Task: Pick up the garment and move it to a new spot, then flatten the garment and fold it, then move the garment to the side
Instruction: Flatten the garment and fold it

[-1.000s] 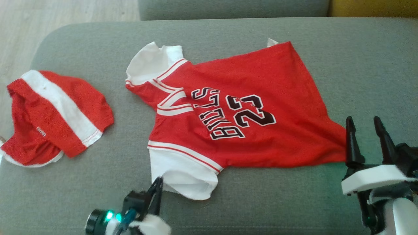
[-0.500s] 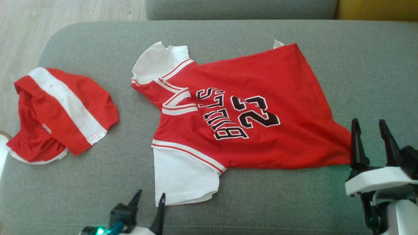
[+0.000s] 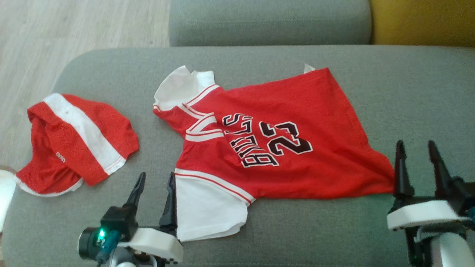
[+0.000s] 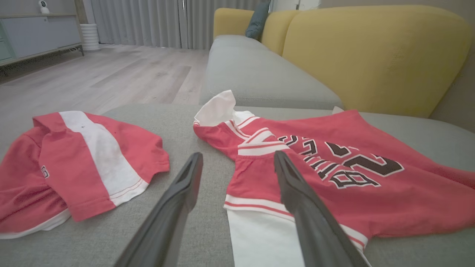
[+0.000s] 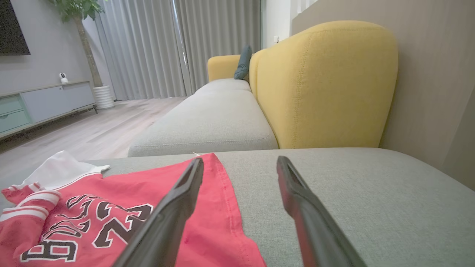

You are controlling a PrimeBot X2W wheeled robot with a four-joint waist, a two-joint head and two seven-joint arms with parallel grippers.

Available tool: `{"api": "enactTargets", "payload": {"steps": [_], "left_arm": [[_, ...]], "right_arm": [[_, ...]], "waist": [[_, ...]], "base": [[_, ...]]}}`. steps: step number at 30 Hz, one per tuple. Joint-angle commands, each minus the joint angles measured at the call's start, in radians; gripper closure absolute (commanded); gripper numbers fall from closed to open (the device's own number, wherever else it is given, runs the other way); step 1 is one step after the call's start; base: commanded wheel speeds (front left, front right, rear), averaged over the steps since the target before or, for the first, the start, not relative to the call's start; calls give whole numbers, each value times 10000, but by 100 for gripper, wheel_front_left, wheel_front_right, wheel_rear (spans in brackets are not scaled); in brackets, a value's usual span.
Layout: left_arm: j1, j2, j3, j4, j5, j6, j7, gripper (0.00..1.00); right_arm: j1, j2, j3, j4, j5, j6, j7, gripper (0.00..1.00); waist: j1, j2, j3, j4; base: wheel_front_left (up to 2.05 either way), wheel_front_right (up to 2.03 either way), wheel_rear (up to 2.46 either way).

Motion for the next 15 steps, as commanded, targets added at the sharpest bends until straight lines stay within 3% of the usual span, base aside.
{"api": "enactTargets", "payload": {"steps": [1, 15], "left_arm": [[-431, -56, 492, -154, -129, 87, -154, 0], [-25, -532, 1138, -42, -41, -137, -193, 0]], "right_arm": [[-57, -59, 358, -201, -160, 65, -196, 0], [102, -58, 977, 608, -763, 65, -633, 0]], "waist": [[0, 0, -222, -111], [0, 0, -594, -273]], "base": [[0, 0, 0], [0, 0, 0]]}}
